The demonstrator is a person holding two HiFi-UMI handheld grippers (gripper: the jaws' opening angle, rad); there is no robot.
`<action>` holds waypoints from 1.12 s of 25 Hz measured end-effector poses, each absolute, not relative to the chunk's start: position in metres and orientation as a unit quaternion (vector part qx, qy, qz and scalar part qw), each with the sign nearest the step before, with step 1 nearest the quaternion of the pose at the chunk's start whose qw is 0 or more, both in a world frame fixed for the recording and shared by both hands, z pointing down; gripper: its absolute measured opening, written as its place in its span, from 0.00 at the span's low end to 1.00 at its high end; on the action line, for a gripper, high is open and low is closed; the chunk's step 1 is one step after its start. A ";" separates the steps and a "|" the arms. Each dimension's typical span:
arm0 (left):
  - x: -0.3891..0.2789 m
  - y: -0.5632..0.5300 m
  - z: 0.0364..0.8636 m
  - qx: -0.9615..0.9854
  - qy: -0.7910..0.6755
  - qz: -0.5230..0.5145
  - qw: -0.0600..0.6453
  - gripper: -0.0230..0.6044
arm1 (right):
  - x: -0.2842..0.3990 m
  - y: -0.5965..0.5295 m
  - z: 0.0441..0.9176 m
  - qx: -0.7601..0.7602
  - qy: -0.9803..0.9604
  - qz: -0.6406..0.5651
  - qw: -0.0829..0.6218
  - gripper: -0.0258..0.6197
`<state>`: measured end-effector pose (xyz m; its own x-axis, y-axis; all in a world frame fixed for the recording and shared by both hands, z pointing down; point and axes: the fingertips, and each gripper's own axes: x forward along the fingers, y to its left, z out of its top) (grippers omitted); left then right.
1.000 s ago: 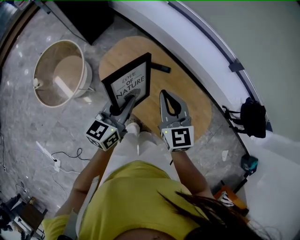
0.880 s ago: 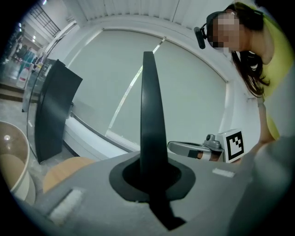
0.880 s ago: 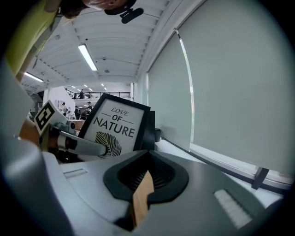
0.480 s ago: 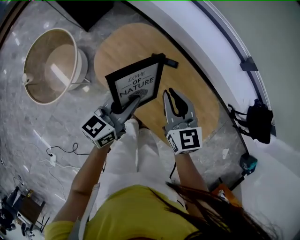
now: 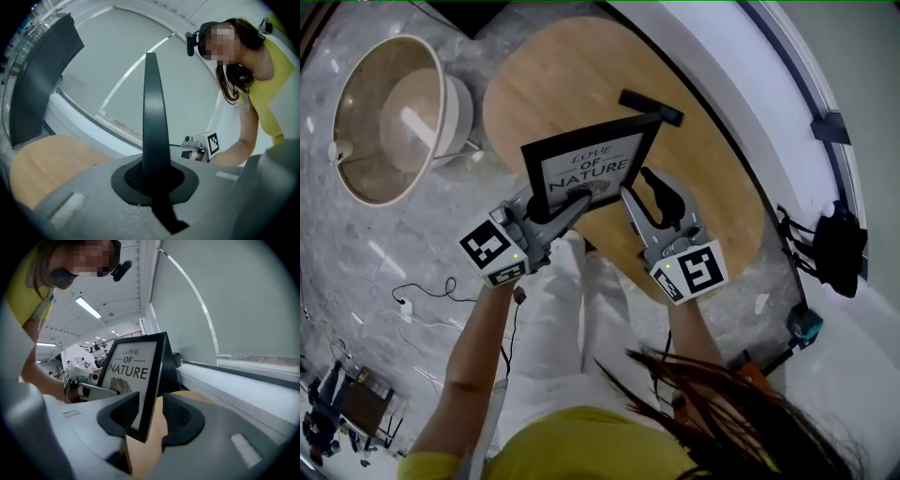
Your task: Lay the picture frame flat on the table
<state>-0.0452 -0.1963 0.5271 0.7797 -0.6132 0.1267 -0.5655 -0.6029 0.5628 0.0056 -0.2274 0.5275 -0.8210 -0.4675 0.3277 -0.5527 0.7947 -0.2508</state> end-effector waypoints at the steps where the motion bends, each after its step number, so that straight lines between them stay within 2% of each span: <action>1: -0.045 -0.196 0.534 0.897 -0.322 -0.041 0.301 0.05 | 0.004 -0.226 0.537 0.263 -0.940 0.179 0.126 0.28; 5: -0.053 -0.196 0.561 0.904 -0.288 -0.050 0.312 0.05 | -0.006 -0.224 0.566 0.221 -0.943 0.221 0.117 0.26; 11: -0.053 -0.192 0.574 0.913 -0.226 -0.067 0.333 0.05 | -0.007 -0.215 0.577 0.157 -0.936 0.306 0.076 0.19; 19: -0.052 -0.195 0.579 0.909 -0.224 -0.073 0.343 0.07 | -0.002 -0.215 0.576 0.152 -0.931 0.328 0.055 0.15; 24: -0.070 -0.200 0.585 0.886 -0.283 -0.079 0.357 0.17 | 0.000 -0.211 0.583 0.164 -0.928 0.329 0.063 0.15; 27: -0.080 -0.208 0.599 0.872 -0.311 -0.067 0.372 0.33 | 0.007 -0.218 0.595 0.178 -0.921 0.340 0.069 0.15; 28: -0.082 -0.214 0.607 0.866 -0.321 -0.062 0.378 0.36 | 0.010 -0.225 0.602 0.185 -0.918 0.343 0.073 0.15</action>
